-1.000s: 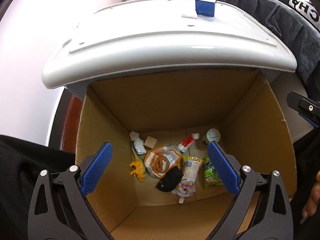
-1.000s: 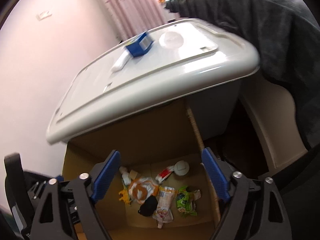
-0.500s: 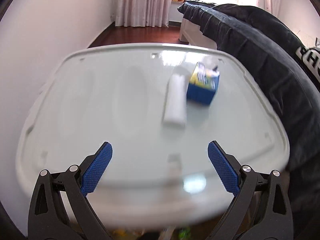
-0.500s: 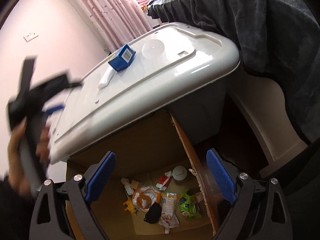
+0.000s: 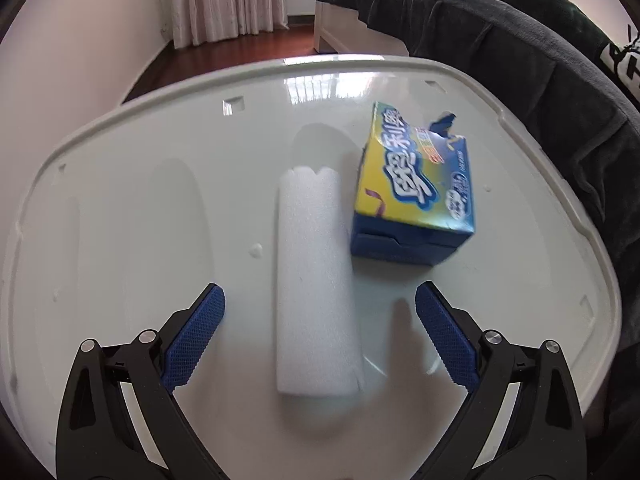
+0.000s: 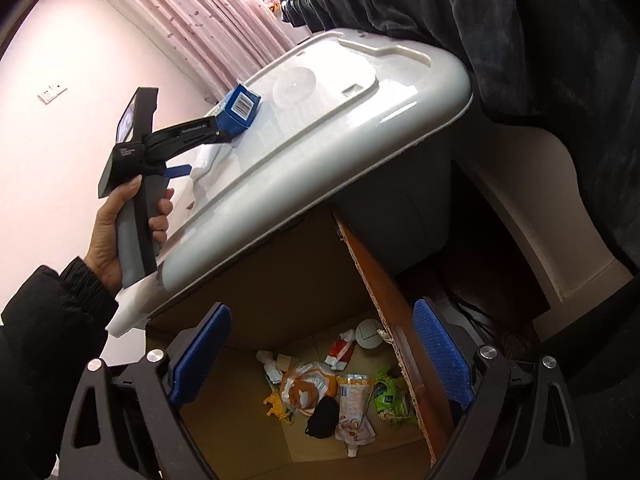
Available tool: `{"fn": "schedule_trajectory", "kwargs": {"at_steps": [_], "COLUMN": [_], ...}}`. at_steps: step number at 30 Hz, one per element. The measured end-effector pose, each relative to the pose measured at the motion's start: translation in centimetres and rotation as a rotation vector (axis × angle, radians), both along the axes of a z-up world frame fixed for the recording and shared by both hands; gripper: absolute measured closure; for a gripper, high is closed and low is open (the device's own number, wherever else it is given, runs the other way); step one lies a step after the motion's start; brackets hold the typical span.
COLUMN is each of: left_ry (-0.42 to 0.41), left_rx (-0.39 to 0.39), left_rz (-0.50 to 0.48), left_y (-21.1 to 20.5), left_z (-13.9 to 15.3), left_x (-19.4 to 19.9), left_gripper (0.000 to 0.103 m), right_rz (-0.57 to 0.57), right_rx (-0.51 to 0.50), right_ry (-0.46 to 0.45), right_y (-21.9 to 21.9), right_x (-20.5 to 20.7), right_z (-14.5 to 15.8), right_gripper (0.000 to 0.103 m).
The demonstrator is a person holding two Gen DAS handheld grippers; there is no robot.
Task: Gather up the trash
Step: 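Grasp the white foam tube with the left gripper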
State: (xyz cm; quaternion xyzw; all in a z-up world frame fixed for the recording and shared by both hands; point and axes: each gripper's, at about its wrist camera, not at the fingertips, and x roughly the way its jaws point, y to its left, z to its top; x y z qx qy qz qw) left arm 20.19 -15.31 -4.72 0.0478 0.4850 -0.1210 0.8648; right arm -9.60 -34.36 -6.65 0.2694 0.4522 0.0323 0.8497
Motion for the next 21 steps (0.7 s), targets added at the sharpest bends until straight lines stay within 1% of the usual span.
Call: {"fn": "schedule_trajectory", "kwargs": {"at_steps": [1,2,3,4,5,9,12,16,19,21], "left_ry": [-0.001,-0.011,-0.029,-0.041,-0.049,-0.063,-0.069,-0.061,-0.049,-0.051], "left_rx": [0.013,0.032,0.069,0.092,0.089,0.092,0.067,0.037,0.060,0.059], "left_rz": [-0.001,0.004,0.007,-0.002,-0.012,-0.047,-0.054,-0.026,0.004,0.023], "left_y": [-0.1,-0.1,-0.3,-0.3,-0.2,0.1,0.6,1.5,1.8,2.6], "left_z": [0.0,0.1,0.2,0.2,0.4,0.6,0.7,1.3,1.7,2.7], "left_x": [0.1,0.0,0.0,-0.1,-0.1,-0.4,-0.5,-1.1,-1.6,-3.0], "left_gripper": [0.013,0.031,0.041,0.059,0.069,0.073,0.077,0.083,0.083,0.083], "right_rz": [0.002,0.002,0.001,0.000,-0.003,-0.003,-0.001,-0.002,-0.002,0.002], "right_rx": [0.001,0.001,0.002,0.005,0.010,0.022,0.027,0.028,0.024,0.020], "right_ry": [0.004,0.005,0.006,0.007,0.009,0.009,0.011,0.012,0.013,0.013], "right_y": [0.0,0.0,0.0,-0.1,-0.1,-0.2,-0.3,-0.3,-0.3,-0.2], "right_x": [0.1,0.1,0.1,0.1,0.1,0.1,0.1,0.2,0.2,0.2], "right_z": [-0.1,-0.1,-0.1,-0.1,-0.1,0.0,0.0,0.0,0.1,0.2], "right_gripper": [0.012,0.012,0.012,0.011,0.011,0.011,0.011,0.011,0.011,0.011]}}
